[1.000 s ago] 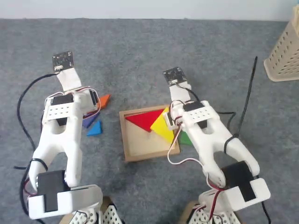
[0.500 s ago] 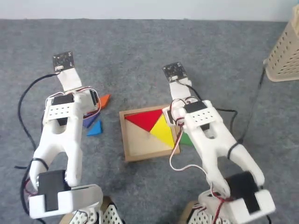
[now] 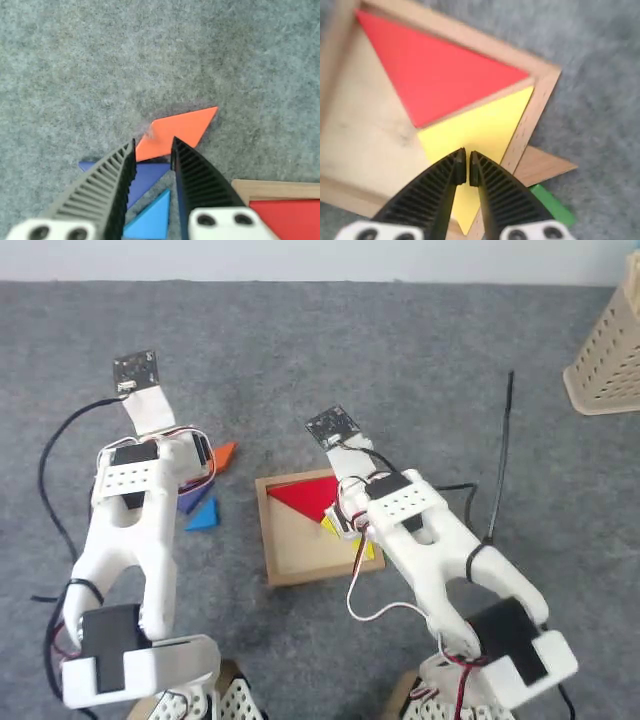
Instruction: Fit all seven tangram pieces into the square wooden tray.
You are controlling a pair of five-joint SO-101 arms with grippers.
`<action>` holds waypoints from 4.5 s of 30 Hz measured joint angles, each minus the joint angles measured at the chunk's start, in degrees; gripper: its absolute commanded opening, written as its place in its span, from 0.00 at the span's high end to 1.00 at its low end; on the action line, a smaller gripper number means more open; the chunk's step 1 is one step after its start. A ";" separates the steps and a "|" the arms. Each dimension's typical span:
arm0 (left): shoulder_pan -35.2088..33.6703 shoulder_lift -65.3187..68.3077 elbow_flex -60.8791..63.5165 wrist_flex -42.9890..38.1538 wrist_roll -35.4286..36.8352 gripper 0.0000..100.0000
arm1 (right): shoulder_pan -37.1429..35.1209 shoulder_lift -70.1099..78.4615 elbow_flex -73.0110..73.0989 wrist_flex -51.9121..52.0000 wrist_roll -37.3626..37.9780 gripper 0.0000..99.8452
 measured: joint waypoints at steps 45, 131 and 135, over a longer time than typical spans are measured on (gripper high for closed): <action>0.00 0.00 2.20 -5.98 -1.41 0.89 | 20.75 -4.66 -1.85 16.88 -2.29 0.87; 1.05 0.00 3.08 -7.56 -2.81 0.89 | 8.44 -3.34 5.45 2.46 27.16 0.75; 1.05 0.00 3.08 -7.56 -2.81 0.89 | 8.79 -1.14 3.96 2.29 27.16 0.75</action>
